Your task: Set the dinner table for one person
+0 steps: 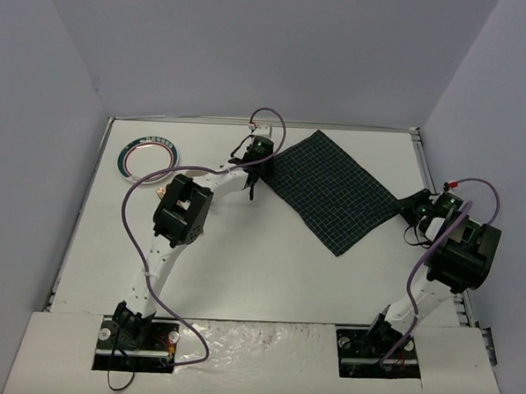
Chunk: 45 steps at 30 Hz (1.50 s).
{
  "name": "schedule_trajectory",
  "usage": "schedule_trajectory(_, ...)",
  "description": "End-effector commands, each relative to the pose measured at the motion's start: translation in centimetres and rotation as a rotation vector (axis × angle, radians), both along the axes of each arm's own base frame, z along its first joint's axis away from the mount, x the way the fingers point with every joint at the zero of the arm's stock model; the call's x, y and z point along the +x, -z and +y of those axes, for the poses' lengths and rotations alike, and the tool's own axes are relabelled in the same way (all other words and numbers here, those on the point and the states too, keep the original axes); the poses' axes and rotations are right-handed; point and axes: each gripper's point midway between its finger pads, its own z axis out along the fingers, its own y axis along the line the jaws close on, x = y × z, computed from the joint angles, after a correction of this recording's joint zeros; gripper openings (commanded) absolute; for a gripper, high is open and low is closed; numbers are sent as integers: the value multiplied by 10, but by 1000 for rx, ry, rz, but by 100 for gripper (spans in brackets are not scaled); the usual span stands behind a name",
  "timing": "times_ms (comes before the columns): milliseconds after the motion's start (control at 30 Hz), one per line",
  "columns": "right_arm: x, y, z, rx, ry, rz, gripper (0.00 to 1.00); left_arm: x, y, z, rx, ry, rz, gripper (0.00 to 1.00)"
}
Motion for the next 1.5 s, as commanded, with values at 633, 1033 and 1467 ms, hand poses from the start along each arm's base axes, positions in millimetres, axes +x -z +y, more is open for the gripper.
schedule_trajectory(633,34,-128,61,-159,-147,-196,48,-11,-93,-19,-137,87,-83,57)
schedule_trajectory(1033,-10,-115,172,20,-343,-216,54,-16,-165,-63,-314,283,-239,64)
schedule_trajectory(1467,-56,-57,222,42,-409,-102,52,0,-153,-118,-442,474,-273,64)
